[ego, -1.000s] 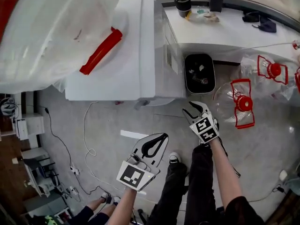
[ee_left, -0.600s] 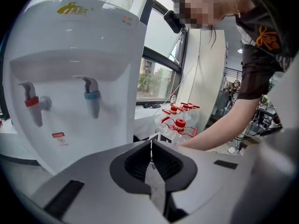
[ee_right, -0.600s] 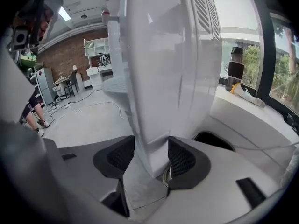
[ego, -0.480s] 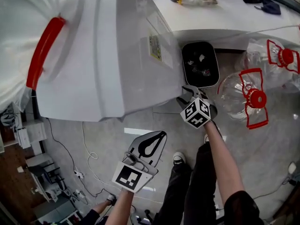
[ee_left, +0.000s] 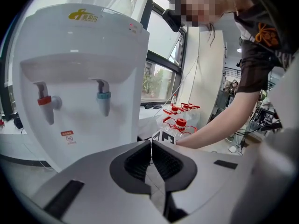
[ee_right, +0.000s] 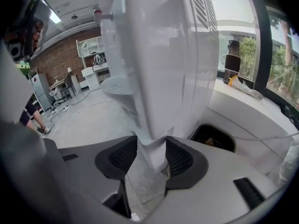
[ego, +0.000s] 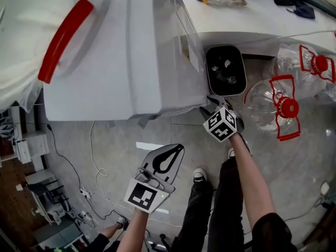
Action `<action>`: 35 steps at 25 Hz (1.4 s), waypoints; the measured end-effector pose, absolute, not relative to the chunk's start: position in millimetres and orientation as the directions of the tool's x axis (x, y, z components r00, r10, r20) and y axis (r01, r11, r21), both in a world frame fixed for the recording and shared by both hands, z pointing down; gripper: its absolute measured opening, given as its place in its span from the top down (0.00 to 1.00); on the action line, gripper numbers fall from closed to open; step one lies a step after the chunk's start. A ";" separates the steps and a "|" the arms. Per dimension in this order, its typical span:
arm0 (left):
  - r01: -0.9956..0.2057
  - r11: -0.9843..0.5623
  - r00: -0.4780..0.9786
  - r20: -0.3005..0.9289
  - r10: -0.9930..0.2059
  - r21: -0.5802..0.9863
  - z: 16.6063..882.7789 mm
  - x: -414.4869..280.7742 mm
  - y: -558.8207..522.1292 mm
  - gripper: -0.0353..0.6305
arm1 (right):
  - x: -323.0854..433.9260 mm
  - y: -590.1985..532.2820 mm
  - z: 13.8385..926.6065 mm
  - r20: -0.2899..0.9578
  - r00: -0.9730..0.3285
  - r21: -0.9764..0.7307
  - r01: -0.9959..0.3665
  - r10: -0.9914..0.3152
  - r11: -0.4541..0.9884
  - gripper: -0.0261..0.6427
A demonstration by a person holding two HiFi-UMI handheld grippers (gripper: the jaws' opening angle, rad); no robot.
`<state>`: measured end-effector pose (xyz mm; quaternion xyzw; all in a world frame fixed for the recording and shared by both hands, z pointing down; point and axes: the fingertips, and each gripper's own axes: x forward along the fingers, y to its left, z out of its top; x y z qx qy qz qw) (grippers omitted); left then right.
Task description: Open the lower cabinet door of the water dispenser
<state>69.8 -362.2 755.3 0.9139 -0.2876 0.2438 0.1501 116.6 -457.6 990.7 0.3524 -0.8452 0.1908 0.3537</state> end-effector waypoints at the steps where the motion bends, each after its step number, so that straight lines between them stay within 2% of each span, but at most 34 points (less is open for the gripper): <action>1: -0.598 -0.790 0.715 0.535 -0.451 0.133 754.6 68.4 -359.6 0.92 | 114.6 -446.7 991.1 0.738 -0.509 -0.070 -0.711 -0.443 0.700 0.68; 4: -0.589 -0.799 0.714 0.543 -0.443 0.124 751.8 65.7 -349.4 0.92 | 101.0 -402.7 991.5 0.736 -0.560 -0.095 -0.641 -0.380 0.762 0.68; 12: -0.590 -0.798 0.716 0.536 -0.447 0.123 742.2 40.2 -305.7 0.92 | 28.1 -308.9 992.1 0.725 -0.636 -0.203 -0.565 -0.265 0.799 0.69; 21: -0.690 -0.713 0.640 0.565 -0.520 0.125 735.1 -72.9 -259.1 0.92 | -87.2 -254.8 979.2 0.711 -0.684 -0.272 -0.481 -0.163 0.833 0.72; 27: -0.774 -0.623 0.568 0.560 -0.603 0.115 734.3 -146.6 -233.5 0.92 | -157.1 -237.3 985.2 0.729 -0.680 -0.259 -0.386 -0.083 0.885 0.72; 31: -0.801 -0.590 0.535 0.562 -0.631 0.102 729.6 -179.2 -216.9 0.92 | -188.5 -237.0 988.1 0.755 -0.655 -0.220 -0.314 -0.042 0.924 0.73; 35: -0.829 -0.549 0.506 0.561 -0.655 0.107 716.9 -203.0 -202.7 0.92 | -205.6 -237.6 983.3 0.761 -0.649 -0.248 -0.317 -0.018 0.916 0.74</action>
